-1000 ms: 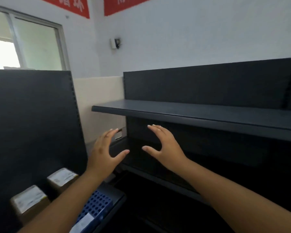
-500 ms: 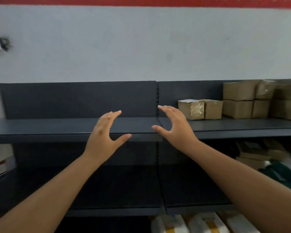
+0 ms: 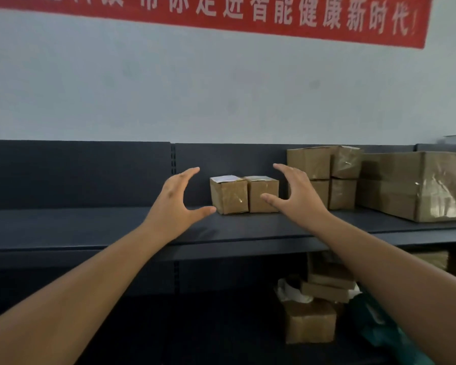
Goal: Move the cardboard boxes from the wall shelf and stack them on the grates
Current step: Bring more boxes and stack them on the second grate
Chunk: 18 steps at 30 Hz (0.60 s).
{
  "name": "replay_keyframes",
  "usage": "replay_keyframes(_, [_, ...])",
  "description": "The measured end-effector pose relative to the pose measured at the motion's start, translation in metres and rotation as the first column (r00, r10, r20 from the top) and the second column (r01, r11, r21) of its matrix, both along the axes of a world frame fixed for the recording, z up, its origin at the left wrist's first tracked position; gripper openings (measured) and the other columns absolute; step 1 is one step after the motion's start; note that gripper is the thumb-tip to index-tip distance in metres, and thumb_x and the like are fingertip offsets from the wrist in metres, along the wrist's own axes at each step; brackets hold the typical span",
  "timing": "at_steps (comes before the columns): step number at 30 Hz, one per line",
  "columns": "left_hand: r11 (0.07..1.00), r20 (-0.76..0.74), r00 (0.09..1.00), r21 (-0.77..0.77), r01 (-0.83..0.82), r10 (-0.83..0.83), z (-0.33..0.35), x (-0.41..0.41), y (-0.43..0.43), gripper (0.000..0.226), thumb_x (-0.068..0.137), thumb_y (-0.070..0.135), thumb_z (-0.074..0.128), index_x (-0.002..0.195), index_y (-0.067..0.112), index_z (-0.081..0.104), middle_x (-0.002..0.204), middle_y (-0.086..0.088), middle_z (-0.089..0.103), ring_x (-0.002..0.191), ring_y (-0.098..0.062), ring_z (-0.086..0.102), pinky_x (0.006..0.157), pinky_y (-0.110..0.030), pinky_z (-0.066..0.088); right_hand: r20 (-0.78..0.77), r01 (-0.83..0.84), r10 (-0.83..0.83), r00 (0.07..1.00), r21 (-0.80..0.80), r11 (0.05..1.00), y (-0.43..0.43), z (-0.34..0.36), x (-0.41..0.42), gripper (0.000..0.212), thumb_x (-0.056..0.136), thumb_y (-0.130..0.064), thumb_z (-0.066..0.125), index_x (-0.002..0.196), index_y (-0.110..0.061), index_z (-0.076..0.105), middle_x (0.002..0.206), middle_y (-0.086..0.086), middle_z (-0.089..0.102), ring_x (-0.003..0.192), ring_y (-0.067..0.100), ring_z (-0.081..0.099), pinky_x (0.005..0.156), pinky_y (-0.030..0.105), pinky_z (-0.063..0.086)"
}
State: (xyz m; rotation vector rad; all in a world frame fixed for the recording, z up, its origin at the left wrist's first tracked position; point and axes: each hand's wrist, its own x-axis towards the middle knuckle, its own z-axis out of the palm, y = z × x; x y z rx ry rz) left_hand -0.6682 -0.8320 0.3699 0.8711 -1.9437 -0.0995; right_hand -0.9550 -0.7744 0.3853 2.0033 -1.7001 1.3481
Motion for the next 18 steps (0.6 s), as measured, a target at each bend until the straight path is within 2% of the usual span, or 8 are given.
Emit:
replay_keyframes(2, [0.997, 0.029, 0.999, 0.077, 0.014, -0.016, 0.006, -0.02, -0.014, 0.095, 0.07, 0.056, 0.079, 0.145, 0.053, 0.021, 0.155, 0.009, 0.027, 0.136, -0.015, 0.036, 0.103, -0.036, 0.037, 0.028, -0.018, 0.017, 0.999, 0.037, 0.999, -0.017, 0.003, -0.023, 0.08, 0.081, -0.052, 0.069, 0.147, -0.038, 0.026, 0.154, 0.0, 0.028, 0.139, 0.016, 0.029, 0.103, 0.027, 0.026])
replay_keyframes(5, [0.973, 0.061, 0.998, 0.229, 0.006, -0.02, 0.014, -0.046, -0.038, 0.105, 0.066, 0.058, 0.082, 0.146, 0.056, 0.015, 0.161, 0.008, 0.02, 0.139, -0.021, 0.036, 0.108, -0.046, 0.038, 0.044, -0.04, 0.036, 0.998, 0.096, 0.995, -0.046, 0.01, -0.046, 0.085, 0.08, -0.048, 0.072, 0.148, -0.038, 0.023, 0.154, 0.004, 0.03, 0.135, 0.022, 0.037, 0.108, 0.038, 0.035])
replay_keyframes(7, [0.947, 0.069, 0.998, 0.32, -0.033, 0.011, 0.016, -0.06, -0.057, 0.107, 0.065, 0.057, 0.083, 0.148, 0.053, 0.015, 0.161, 0.004, 0.024, 0.137, -0.025, 0.04, 0.107, -0.046, 0.039, 0.048, -0.05, 0.043, 0.998, 0.159, 0.986, -0.067, 0.012, -0.054, 0.088, 0.079, -0.047, 0.074, 0.148, -0.04, 0.021, 0.154, 0.003, 0.032, 0.131, 0.025, 0.043, 0.106, 0.042, 0.04])
replay_keyframes(9, [0.92, 0.075, 0.997, 0.388, -0.061, 0.034, 0.014, -0.07, -0.075, 0.105, 0.066, 0.053, 0.084, 0.147, 0.052, 0.017, 0.154, -0.002, 0.037, 0.129, -0.025, 0.046, 0.1, -0.041, 0.043, 0.023, -0.063, 0.059, 0.998, 0.223, 0.973, -0.087, 0.01, -0.058, 0.09, 0.078, -0.048, 0.075, 0.149, -0.042, 0.018, 0.154, 0.001, 0.034, 0.132, 0.024, 0.043, 0.103, 0.036, 0.04])
replay_keyframes(11, [0.905, 0.109, 0.993, 0.417, -0.087, 0.045, 0.011, -0.079, -0.091, 0.101, 0.067, 0.051, 0.084, 0.144, 0.051, 0.02, 0.14, -0.003, 0.051, 0.114, -0.018, 0.05, 0.082, -0.029, 0.044, 0.011, -0.082, 0.083, 0.997, 0.289, 0.954, -0.106, 0.007, -0.06, 0.091, 0.079, -0.049, 0.074, 0.148, -0.043, 0.016, 0.151, 0.001, 0.039, 0.13, 0.023, 0.045, 0.099, 0.031, 0.04])
replay_keyframes(13, [0.892, 0.126, 0.992, 0.444, -0.086, 0.033, 0.009, -0.085, -0.102, 0.097, 0.067, 0.047, 0.085, 0.141, 0.05, 0.022, 0.13, 0.0, 0.055, 0.105, -0.014, 0.051, 0.068, -0.019, 0.041, 0.031, -0.106, 0.102, 0.994, 0.338, 0.935, -0.122, 0.004, -0.063, 0.09, 0.079, -0.046, 0.075, 0.148, -0.042, 0.016, 0.146, 0.003, 0.045, 0.124, 0.023, 0.05, 0.097, 0.032, 0.044])
replay_keyframes(18, [0.883, 0.033, 0.999, 0.467, -0.043, 0.032, 0.003, -0.095, -0.115, 0.087, 0.069, 0.039, 0.086, 0.133, 0.05, 0.028, 0.122, 0.002, 0.054, 0.102, -0.014, 0.056, 0.066, -0.021, 0.044, 0.112, -0.182, 0.153, 0.982, 0.33, 0.926, -0.142, -0.004, -0.068, 0.069, 0.08, -0.036, 0.077, 0.135, -0.039, 0.034, 0.124, -0.001, 0.057, 0.099, 0.012, 0.056, 0.075, 0.02, 0.043])
